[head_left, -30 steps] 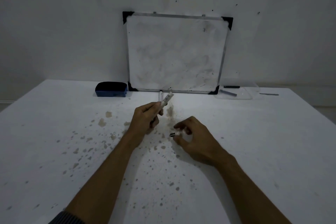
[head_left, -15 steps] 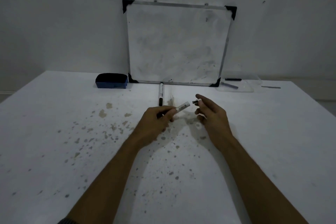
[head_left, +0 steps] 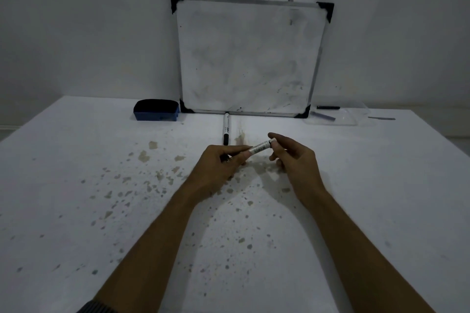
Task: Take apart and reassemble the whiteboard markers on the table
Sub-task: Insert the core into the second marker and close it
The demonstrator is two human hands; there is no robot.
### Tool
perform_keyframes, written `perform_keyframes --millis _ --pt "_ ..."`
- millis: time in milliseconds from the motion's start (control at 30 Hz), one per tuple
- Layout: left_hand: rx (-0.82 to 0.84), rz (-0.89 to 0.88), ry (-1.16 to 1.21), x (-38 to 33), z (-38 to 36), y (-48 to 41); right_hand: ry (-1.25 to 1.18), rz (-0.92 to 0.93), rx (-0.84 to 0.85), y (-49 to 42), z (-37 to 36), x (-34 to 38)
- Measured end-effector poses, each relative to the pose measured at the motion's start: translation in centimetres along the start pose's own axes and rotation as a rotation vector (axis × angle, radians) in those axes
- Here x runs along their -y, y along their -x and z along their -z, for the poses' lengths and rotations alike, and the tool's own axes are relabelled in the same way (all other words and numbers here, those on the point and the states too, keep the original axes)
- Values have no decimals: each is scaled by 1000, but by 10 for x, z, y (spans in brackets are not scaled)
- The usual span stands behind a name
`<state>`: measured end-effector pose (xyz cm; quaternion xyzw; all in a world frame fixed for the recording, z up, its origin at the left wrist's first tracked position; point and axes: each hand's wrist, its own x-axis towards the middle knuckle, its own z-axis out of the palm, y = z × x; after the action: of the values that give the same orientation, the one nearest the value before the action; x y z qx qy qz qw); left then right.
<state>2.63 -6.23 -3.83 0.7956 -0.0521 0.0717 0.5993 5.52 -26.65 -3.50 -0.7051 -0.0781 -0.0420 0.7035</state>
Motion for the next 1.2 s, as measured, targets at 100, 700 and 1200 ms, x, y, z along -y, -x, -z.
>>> perform_keyframes --millis 100,700,1200 --pt "-10 6 -9 1 0 -2 112 65 -11 1 -2 -1" --pt "8 21 18 2 5 -1 61 64 92 2 -4 1" --pt "149 189 118 -20 -13 3 127 4 77 25 -29 15"
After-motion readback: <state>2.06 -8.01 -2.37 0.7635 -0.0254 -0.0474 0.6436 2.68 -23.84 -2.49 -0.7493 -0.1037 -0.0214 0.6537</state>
